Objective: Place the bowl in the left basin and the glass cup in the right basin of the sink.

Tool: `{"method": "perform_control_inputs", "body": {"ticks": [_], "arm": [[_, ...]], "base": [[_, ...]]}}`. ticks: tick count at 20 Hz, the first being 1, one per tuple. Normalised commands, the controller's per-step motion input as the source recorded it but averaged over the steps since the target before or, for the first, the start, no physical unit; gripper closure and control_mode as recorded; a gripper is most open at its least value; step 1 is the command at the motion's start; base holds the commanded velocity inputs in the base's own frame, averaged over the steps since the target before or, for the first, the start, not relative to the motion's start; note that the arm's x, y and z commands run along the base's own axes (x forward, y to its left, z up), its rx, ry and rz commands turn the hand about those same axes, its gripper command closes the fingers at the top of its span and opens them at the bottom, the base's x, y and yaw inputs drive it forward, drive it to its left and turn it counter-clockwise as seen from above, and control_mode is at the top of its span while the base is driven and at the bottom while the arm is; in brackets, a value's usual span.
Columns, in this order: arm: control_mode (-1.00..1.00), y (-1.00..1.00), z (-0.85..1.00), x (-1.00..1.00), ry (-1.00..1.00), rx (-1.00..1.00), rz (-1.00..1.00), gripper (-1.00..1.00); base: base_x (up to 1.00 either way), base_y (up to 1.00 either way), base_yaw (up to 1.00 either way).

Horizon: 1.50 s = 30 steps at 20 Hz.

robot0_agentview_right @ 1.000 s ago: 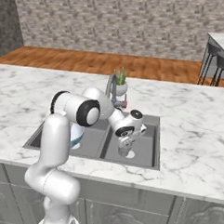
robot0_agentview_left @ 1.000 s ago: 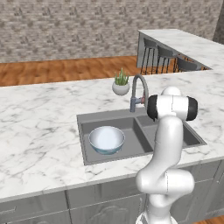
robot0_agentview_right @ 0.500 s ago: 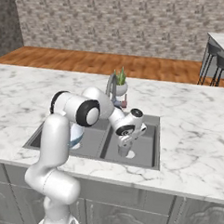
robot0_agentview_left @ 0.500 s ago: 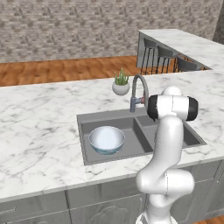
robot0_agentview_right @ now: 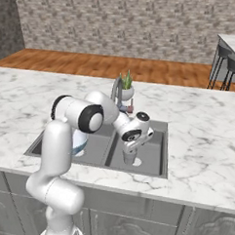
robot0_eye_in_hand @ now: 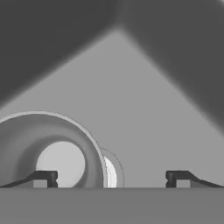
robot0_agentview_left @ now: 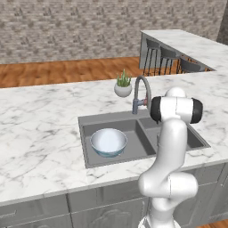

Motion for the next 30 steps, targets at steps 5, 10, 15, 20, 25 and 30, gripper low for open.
{"method": "perform_control_inputs", "body": {"ticks": [5,10,15,20,25,30], "arm": [[-1.00,0.00,0.34,-0.02,0.01,-0.04,0.00,-1.00],[-1.00,0.02,0.38,-0.10,0.01,-0.01,0.00,-1.00],[-1.00,0.06,0.58,-0.21,0.01,0.00,0.00,-1.00],[-1.00,0.15,0.69,-0.24,0.05,0.00,0.00,-1.00],[-1.00,0.19,0.66,-0.30,0.11,0.00,0.00,-1.00],[-1.00,0.15,0.68,-0.35,0.18,0.00,0.00,-1.00]], "base": [[0.00,0.00,0.00],[0.00,0.00,0.00],[0.00,0.00,0.00],[0.00,0.00,0.00],[0.00,0.00,0.00],[0.00,0.00,0.00]]}}
